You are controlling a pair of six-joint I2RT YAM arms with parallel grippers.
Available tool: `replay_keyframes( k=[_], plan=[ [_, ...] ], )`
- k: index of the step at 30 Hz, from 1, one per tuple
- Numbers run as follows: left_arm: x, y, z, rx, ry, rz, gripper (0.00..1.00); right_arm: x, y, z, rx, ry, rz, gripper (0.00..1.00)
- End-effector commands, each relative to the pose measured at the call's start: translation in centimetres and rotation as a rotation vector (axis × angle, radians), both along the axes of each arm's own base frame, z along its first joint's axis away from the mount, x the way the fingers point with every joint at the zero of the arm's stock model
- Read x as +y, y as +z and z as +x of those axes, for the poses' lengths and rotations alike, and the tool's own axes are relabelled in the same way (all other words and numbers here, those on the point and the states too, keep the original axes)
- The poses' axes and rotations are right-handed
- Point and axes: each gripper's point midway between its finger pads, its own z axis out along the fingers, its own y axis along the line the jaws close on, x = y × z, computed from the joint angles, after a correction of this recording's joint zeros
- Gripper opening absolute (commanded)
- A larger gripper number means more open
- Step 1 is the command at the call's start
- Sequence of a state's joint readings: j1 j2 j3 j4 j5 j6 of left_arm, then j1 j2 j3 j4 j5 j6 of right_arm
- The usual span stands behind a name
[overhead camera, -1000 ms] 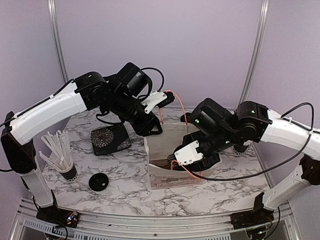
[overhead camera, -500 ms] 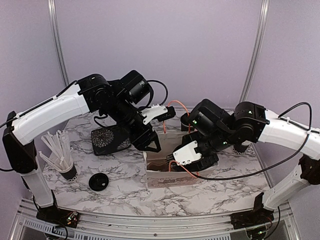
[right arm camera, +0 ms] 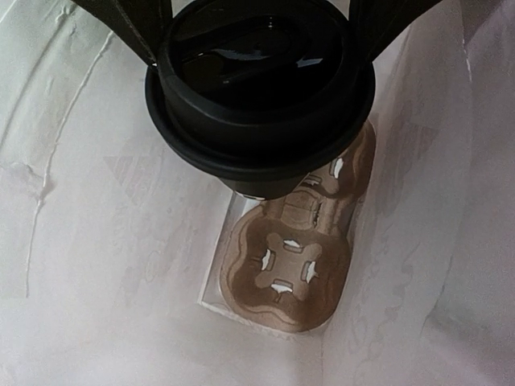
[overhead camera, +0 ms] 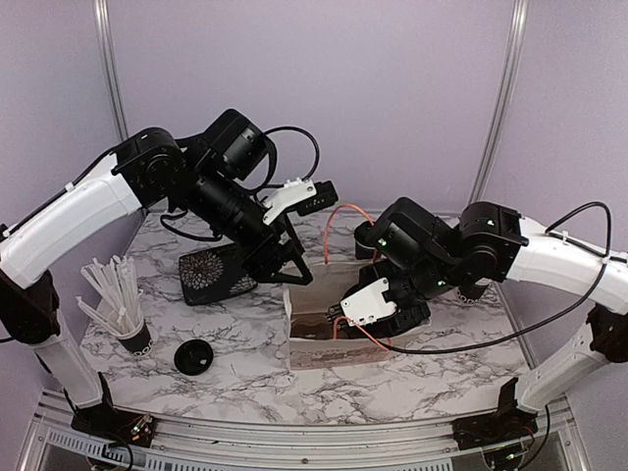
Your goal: Pack the takeout coffee
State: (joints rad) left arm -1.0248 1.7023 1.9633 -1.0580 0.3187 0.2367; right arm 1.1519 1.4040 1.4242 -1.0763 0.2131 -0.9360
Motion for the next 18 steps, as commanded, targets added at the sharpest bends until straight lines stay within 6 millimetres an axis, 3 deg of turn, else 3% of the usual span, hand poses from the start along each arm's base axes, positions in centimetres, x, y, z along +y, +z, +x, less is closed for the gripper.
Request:
replay_keyframes(
  k=[1,5,8,12,18],
  plan=[
    [-0.1,6.1,-0.8,-0.090,-0.035,-0.184,0.67,-0.8,1.1,0.1,-0.034,-0.019,0.031,0.52],
    [0.5,7.2,2.3,-0.160,0.112,-0.207,0.66,-1.8,1.0,-0.3,-0.043,-0.010,0.024,0.52],
    [1.6,6.5,7.3,-0.217,0.339,-0.197,0.64,-2.6,0.7,-0.9,-0.037,-0.001,0.013,0.52],
    [2.5,2.9,12.5,-0.178,0.520,-0.151,0.60,-3.6,0.1,-2.2,-0.003,0.014,0.007,0.52],
    [-0.1,-3.7,14.3,-0.069,0.533,-0.044,0.58,-4.3,-0.3,-3.5,0.019,0.039,0.030,0.51]
  ],
)
